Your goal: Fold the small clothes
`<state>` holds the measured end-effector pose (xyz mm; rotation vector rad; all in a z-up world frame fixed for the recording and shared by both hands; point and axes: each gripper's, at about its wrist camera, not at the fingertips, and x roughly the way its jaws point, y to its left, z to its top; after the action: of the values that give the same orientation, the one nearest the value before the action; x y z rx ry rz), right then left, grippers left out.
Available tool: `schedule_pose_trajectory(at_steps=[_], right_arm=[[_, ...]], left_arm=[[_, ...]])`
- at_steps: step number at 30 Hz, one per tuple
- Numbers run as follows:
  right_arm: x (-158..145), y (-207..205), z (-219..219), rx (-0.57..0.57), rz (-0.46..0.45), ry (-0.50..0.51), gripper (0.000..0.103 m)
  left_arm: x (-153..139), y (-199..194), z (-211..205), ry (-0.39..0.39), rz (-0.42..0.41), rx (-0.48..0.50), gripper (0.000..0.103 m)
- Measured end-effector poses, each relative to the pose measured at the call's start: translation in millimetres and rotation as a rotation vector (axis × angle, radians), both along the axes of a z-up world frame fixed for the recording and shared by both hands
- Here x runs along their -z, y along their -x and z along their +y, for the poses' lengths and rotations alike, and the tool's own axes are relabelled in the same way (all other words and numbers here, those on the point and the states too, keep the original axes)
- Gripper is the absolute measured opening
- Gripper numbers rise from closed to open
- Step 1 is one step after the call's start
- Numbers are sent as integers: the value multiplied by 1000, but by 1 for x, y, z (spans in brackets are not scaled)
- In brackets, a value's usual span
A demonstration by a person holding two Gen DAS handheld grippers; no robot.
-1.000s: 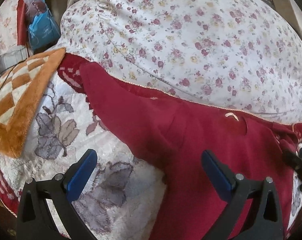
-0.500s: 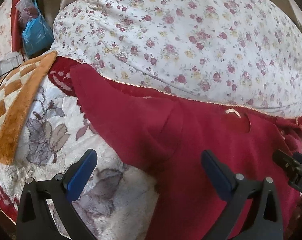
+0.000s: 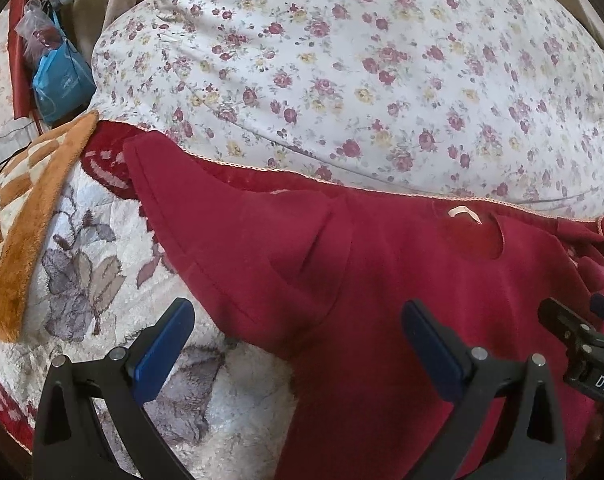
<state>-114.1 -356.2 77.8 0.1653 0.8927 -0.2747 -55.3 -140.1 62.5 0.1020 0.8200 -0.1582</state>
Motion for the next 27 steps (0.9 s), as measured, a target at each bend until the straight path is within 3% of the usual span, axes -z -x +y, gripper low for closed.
schedule_pose_trajectory(at_steps=[27], right_arm=[[13,-4,-3,5,50,8,103]], left_arm=[[3,-1,-3,37,19,28,103]])
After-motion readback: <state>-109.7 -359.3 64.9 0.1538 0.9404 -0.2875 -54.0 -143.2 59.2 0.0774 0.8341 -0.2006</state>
